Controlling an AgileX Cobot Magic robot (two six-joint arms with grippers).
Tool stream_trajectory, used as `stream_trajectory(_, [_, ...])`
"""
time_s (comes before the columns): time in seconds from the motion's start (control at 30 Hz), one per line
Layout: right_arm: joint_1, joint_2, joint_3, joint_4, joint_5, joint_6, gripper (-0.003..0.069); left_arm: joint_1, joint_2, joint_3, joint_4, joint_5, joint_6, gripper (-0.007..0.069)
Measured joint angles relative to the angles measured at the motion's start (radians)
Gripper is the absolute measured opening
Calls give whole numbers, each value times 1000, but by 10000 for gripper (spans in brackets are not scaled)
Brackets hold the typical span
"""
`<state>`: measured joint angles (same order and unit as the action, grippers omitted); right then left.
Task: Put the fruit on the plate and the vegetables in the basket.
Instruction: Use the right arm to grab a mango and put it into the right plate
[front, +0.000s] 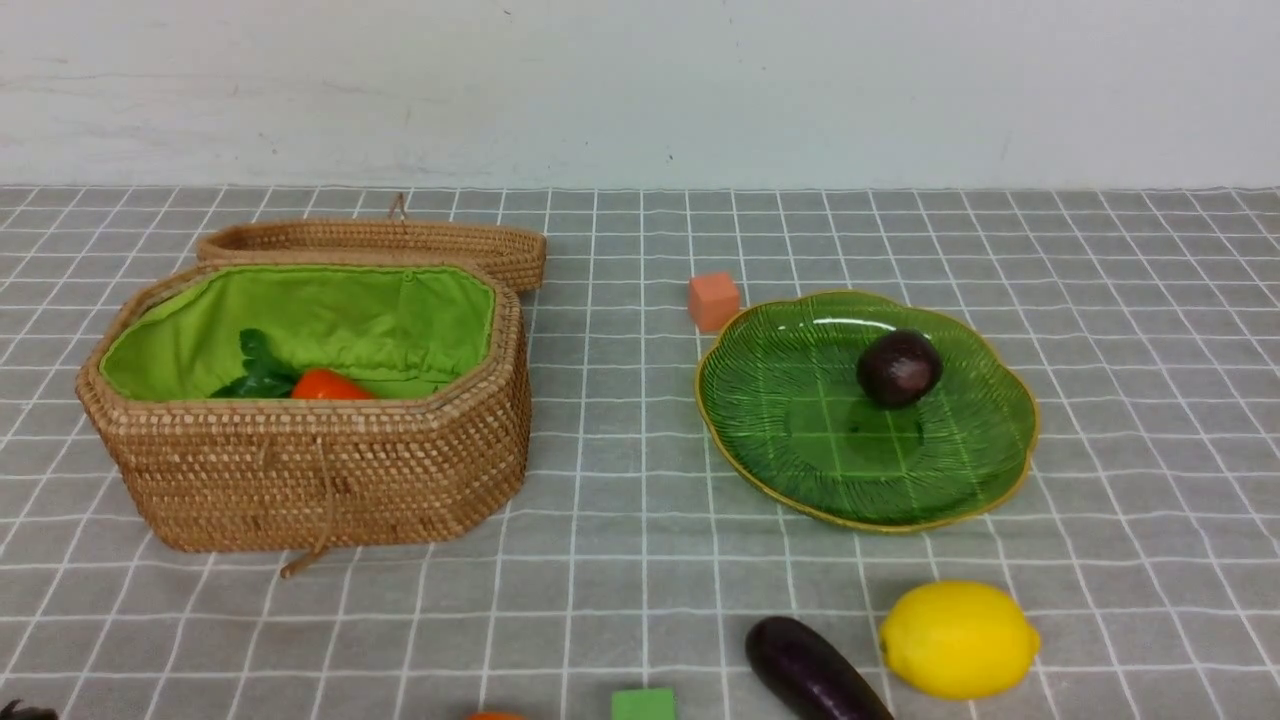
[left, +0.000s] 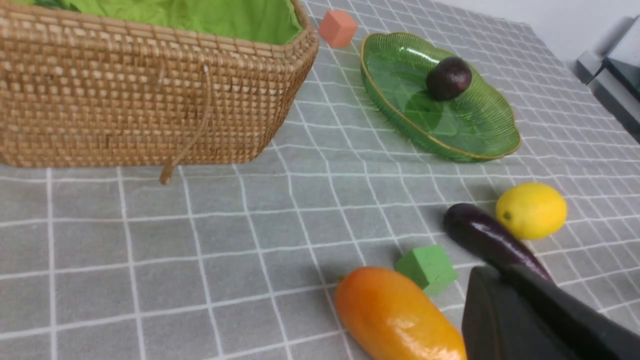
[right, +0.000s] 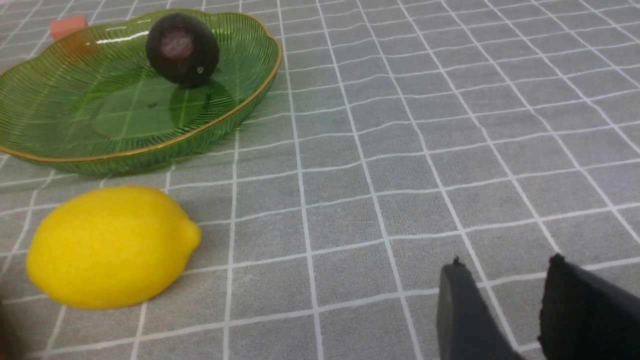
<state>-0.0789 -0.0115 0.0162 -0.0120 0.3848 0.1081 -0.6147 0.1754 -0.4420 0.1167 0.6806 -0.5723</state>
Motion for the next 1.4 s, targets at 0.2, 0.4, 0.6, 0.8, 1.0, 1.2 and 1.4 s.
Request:
stream_trajectory(0.2, [0, 0, 0, 0, 0, 0, 241, 0, 0, 3, 12, 6, 0, -13])
stream_trajectory(0.4, [0, 0, 0, 0, 0, 0, 241, 0, 0, 4, 94, -10, 0, -13])
stream_trajectory(0.6, [0, 0, 0, 0, 0, 0, 241, 54, 1, 4, 180, -68, 53, -13])
stream_trajectory(0.8, [0, 0, 0, 0, 0, 0, 241, 333, 1, 18, 83, -96, 260, -13])
stream_trajectory(1.0, [0, 0, 0, 0, 0, 0, 241, 504, -132, 209, 9, -226, 378, -13])
stream_trajectory(1.2, [0, 0, 0, 0, 0, 0, 241, 524, -184, 455, -4, -251, 387, -13])
stream_trajectory(1.4, [0, 0, 0, 0, 0, 0, 241, 524, -184, 469, -4, -275, 387, -8])
